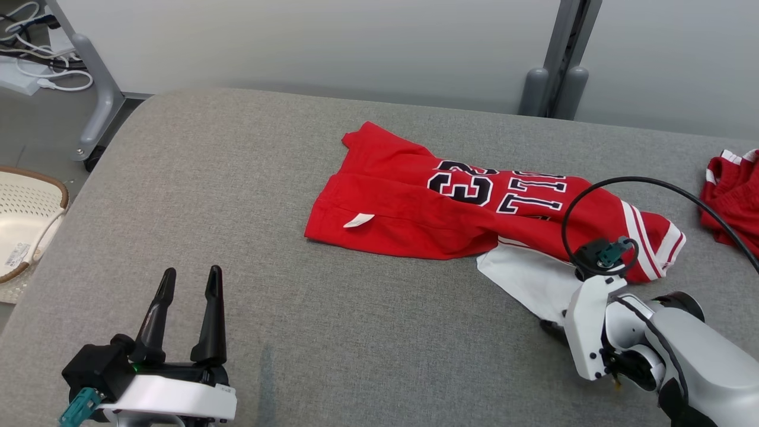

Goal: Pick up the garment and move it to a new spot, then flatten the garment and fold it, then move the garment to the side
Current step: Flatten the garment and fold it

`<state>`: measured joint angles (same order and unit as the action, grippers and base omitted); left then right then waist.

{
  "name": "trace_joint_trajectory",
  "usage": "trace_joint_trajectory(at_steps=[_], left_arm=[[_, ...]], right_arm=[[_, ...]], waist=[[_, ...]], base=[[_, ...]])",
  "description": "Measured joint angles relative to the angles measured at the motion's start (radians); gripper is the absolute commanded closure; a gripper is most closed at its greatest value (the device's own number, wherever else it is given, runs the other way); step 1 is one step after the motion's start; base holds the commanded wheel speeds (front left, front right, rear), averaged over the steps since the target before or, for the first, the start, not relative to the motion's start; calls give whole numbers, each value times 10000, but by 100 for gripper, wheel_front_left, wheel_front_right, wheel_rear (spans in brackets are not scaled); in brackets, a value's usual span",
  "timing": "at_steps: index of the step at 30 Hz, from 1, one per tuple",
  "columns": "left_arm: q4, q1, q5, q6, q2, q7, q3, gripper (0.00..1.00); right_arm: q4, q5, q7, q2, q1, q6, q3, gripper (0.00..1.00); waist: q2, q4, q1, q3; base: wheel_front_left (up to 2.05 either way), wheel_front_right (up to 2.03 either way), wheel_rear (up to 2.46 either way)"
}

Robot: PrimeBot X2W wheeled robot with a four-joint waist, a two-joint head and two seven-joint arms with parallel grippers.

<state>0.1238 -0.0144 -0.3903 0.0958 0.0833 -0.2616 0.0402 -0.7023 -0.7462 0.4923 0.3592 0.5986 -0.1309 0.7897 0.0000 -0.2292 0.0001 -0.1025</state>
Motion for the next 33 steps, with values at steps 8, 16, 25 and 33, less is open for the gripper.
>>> trace_joint_trajectory(at_steps=[8, 16, 25, 33], left_arm=[[94, -59, 148, 96, -58, 0, -169, 0], [146, -54, 236, 176, -94, 0, -286, 0], [276, 276, 314, 238, -69, 0, -366, 0], [263, 347, 370, 263, -52, 0, -320, 0]], right_arm=[[-313, 148, -357, -52, 119, 2, 125, 100], [155, -238, -681, 44, 54, 2, 201, 100], [1588, -771, -723, 1170, -1189, 2, -40, 100], [2928, -681, -50, 1605, -2543, 2, -1053, 100]], waist=[[0, 83, 0, 100], [0, 423, -1, 286], [0, 1191, -1, 752], [0, 2187, 0, 1036]], base=[[0, 0, 0], [0, 0, 0], [0, 0, 0], [0, 0, 0]])
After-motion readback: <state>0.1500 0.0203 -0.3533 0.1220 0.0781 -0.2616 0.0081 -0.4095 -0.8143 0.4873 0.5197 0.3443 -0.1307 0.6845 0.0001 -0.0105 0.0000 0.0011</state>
